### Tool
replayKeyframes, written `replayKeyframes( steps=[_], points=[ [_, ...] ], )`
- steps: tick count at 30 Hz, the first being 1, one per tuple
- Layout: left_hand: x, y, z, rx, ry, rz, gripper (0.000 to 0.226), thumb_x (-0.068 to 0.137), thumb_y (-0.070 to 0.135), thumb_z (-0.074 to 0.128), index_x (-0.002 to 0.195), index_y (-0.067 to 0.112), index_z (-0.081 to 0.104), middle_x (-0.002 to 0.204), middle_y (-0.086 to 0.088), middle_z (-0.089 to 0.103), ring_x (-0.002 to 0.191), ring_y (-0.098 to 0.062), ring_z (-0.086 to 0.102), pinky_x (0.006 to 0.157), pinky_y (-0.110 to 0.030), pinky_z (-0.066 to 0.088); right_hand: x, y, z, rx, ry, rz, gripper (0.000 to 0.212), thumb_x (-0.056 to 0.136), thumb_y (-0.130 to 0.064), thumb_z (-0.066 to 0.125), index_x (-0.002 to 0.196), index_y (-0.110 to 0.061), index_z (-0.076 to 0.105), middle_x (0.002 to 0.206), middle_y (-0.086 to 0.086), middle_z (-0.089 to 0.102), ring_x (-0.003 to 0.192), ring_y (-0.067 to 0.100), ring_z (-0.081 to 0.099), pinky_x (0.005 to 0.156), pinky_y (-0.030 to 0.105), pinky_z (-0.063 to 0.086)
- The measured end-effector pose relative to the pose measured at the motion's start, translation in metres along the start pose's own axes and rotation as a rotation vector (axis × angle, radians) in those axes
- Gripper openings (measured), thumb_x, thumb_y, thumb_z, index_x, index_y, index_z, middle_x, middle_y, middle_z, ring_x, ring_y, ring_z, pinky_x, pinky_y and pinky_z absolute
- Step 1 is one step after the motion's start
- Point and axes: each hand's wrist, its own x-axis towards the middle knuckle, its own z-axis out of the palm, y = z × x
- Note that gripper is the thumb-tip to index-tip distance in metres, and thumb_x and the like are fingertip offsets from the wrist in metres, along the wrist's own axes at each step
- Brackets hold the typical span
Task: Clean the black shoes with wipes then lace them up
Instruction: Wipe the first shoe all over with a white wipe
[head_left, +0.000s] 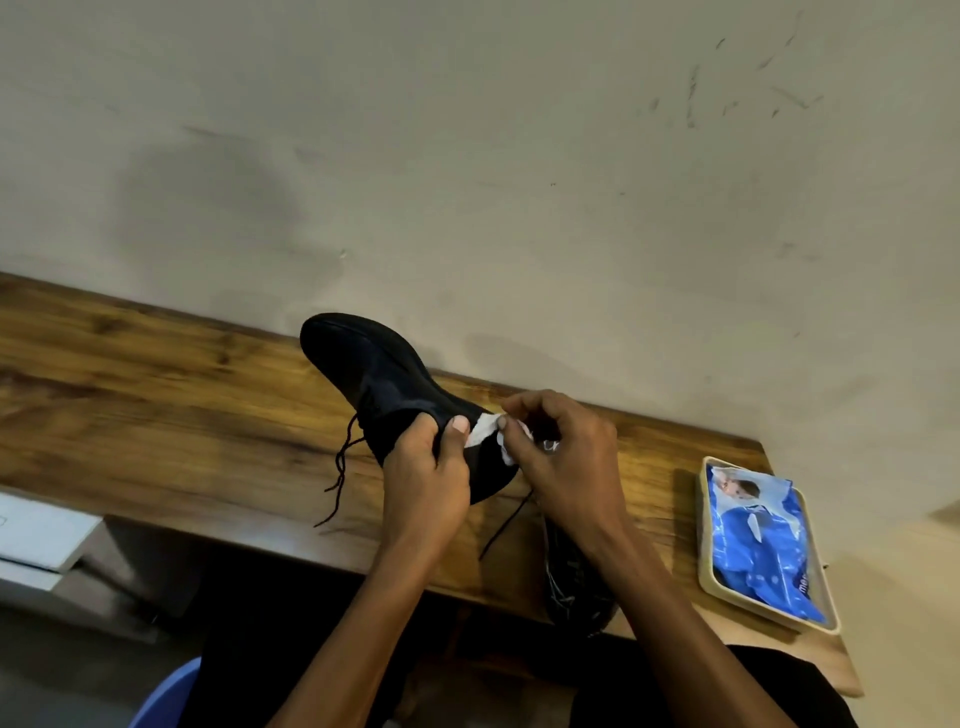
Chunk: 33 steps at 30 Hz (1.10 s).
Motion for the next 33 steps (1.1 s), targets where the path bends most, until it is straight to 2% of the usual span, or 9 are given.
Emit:
replayKeyframes(
  steps=[5,9,12,16,19,24,27,30,33],
  points=[
    [0.004,-0.011,0.000,0.107,-0.012,-0.008,0.040,0.100,0.031,0.052,0.067,0.012,0.039,0.062,-0.002,0.041,0.059,-0.018,0.039,0.058,-0.035,0.030,-0.011,0.014,0.002,0.061,-0.103,0.050,0.015,0.093,-0.016,0.069,0.107,-0.019,0.073,0.100,-0.012,0.072,0.092,0.001,0.067,0.075,0.020,0.056],
    [0.007,-0.019,0.000,0.095,-0.013,-0.063,0.046,0.100,0.030,0.054,0.061,0.014,0.036,0.057,0.001,0.037,0.055,-0.017,0.036,0.058,-0.035,0.029,-0.010,0.013,0.008,0.226,-0.072,0.165,0.019,0.094,-0.012,0.066,0.110,-0.017,0.075,0.104,-0.009,0.074,0.094,0.007,0.069,0.081,0.027,0.059],
    [0.007,-0.027,0.002,0.108,-0.018,-0.092,0.046,0.100,0.031,0.053,0.061,0.014,0.035,0.056,-0.001,0.035,0.053,-0.017,0.035,0.057,-0.034,0.028,-0.011,0.016,0.013,0.246,-0.061,0.202,0.021,0.094,-0.010,0.065,0.109,-0.019,0.076,0.102,-0.010,0.073,0.092,0.006,0.069,0.079,0.023,0.058],
    [0.008,-0.039,0.003,0.287,-0.076,0.002,0.044,0.100,0.027,0.053,0.062,0.012,0.038,0.058,0.000,0.038,0.053,-0.016,0.037,0.054,-0.032,0.028,-0.018,0.023,0.026,0.132,-0.193,0.184,0.018,0.093,-0.013,0.066,0.107,-0.019,0.076,0.096,-0.012,0.072,0.085,0.002,0.066,0.073,0.014,0.052],
    [0.005,-0.046,0.006,0.450,-0.120,0.139,0.042,0.101,0.022,0.051,0.062,0.021,0.036,0.068,0.005,0.039,0.060,-0.008,0.039,0.055,-0.026,0.025,-0.022,0.028,0.034,0.185,-0.256,0.245,0.014,0.094,-0.016,0.067,0.104,-0.016,0.077,0.084,-0.008,0.074,0.074,0.003,0.069,0.069,0.017,0.054],
    [0.006,-0.060,0.007,0.574,-0.158,0.320,0.025,0.098,0.016,0.052,0.074,0.011,0.051,0.087,-0.002,0.051,0.064,-0.008,0.043,0.060,-0.024,0.032,-0.016,0.036,0.048,0.324,-0.225,0.357,0.011,0.095,-0.017,0.067,0.099,-0.018,0.077,0.080,-0.003,0.075,0.073,0.011,0.071,0.071,0.028,0.059],
    [0.003,-0.066,0.009,0.645,-0.232,0.371,0.021,0.098,0.015,0.050,0.084,0.003,0.059,0.103,-0.006,0.055,0.065,-0.008,0.041,0.060,-0.015,0.030,-0.007,0.045,0.058,0.287,-0.187,0.349,0.012,0.095,-0.019,0.067,0.101,-0.020,0.078,0.084,-0.007,0.075,0.076,0.007,0.069,0.070,0.027,0.056],
    [0.001,-0.072,0.012,0.701,-0.312,0.347,0.023,0.099,0.017,0.047,0.092,0.001,0.062,0.121,-0.008,0.054,0.093,-0.019,0.059,0.070,-0.020,0.042,0.001,0.052,0.065,0.229,-0.139,0.325,0.014,0.094,-0.018,0.067,0.103,-0.018,0.078,0.087,-0.010,0.074,0.080,0.005,0.069,0.072,0.024,0.057],
    [-0.001,-0.084,0.019,0.771,-0.427,0.313,0.025,0.098,0.015,0.045,0.103,-0.001,0.065,0.137,-0.008,0.049,0.130,-0.024,0.048,0.094,-0.031,0.050,0.008,0.055,0.070,0.104,-0.104,0.248,0.015,0.093,-0.017,0.067,0.104,-0.019,0.078,0.094,-0.012,0.073,0.088,0.001,0.067,0.077,0.020,0.055]
  ],
)
